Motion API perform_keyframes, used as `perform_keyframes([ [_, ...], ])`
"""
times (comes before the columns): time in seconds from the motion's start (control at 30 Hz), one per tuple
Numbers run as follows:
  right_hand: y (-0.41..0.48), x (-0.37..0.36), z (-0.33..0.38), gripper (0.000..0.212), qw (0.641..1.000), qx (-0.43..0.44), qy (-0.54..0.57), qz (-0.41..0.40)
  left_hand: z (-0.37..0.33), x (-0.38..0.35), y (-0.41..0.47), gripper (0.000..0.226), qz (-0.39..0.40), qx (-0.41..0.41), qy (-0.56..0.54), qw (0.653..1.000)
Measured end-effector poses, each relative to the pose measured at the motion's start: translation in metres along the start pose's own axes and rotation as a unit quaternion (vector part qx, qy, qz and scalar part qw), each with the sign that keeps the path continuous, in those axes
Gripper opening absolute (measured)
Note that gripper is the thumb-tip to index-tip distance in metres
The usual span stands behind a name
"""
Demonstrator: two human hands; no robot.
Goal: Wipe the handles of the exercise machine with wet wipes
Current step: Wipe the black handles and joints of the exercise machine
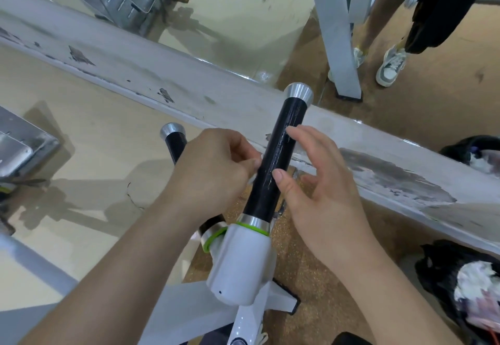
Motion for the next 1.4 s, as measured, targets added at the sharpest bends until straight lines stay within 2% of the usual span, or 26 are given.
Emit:
perform_keyframes([
  [0.17,-0.001,-0.001,0.001,0.052,1.000,-0.007,-0.009,-0.010,-0.003,0.000,-0.002,0.016,0.014,-0.018,-0.005,1.000],
  [0.33,-0.006,0.001,0.005,0.049,0.999,-0.003,-0.051,-0.009,0.010,0.006,-0.028,0.017,0.039,-0.004,0.038,0.998],
  [0.5,-0.008,-0.002,0.006,0.047,0.999,-0.007,-0.044,-0.012,0.005,0.009,-0.027,0.015,-0.015,-0.019,0.011,1.000],
  [0.67,-0.015,-0.003,0.007,0.046,0.999,-0.009,-0.054,-0.002,0.010,0.012,-0.049,0.017,0.005,-0.033,0.047,0.998],
  [0.8,-0.023,-0.003,0.002,0.047,0.999,-0.030,0.019,-0.014,-0.003,0.013,-0.040,0.011,-0.067,-0.041,-0.025,0.997],
  [0.97,-0.040,0.006,-0.004,0.042,0.992,-0.076,0.095,-0.043,-0.009,0.013,-0.070,0.016,-0.036,-0.067,0.038,0.996],
  [1.03,-0.049,0.005,0.000,0.037,0.988,-0.084,0.127,-0.032,-0.013,0.016,-0.073,0.016,-0.025,-0.070,0.000,0.997],
  [1.1,-0.054,-0.003,0.005,0.026,0.965,-0.104,0.241,0.020,-0.019,0.016,-0.074,0.015,-0.011,-0.061,-0.113,0.992],
  [1.13,-0.055,-0.009,0.007,0.022,0.937,-0.121,0.320,0.062,-0.022,0.015,-0.076,0.014,0.004,-0.055,-0.172,0.983],
  [1.2,-0.058,-0.016,0.007,0.027,0.879,-0.153,0.430,0.138,-0.026,0.009,-0.082,0.016,0.037,-0.044,-0.246,0.968],
  [1.23,-0.059,-0.016,0.004,0.030,0.864,-0.161,0.449,0.160,-0.026,0.005,-0.086,0.018,0.046,-0.041,-0.253,0.965],
  [1.3,-0.058,-0.012,-0.006,0.028,0.865,-0.174,0.447,0.150,-0.019,0.005,-0.091,0.019,0.011,-0.064,-0.182,0.981],
  [1.33,-0.058,-0.009,-0.013,0.025,0.873,-0.181,0.436,0.122,-0.019,0.007,-0.092,0.017,-0.020,-0.097,-0.094,0.991],
  [1.4,-0.059,-0.007,-0.024,0.018,0.895,-0.201,0.395,0.045,-0.021,0.004,-0.094,0.017,-0.066,-0.143,0.076,0.985],
])
Point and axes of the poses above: each hand's wrist, its own y-axis towards the middle knuckle, its own x-axis out of the back of the hand, z = x × y, the point moved 8 cm from there along y, towards the middle knuckle, and after that the axes turned 10 degrees about -y, right-handed, at the moved point
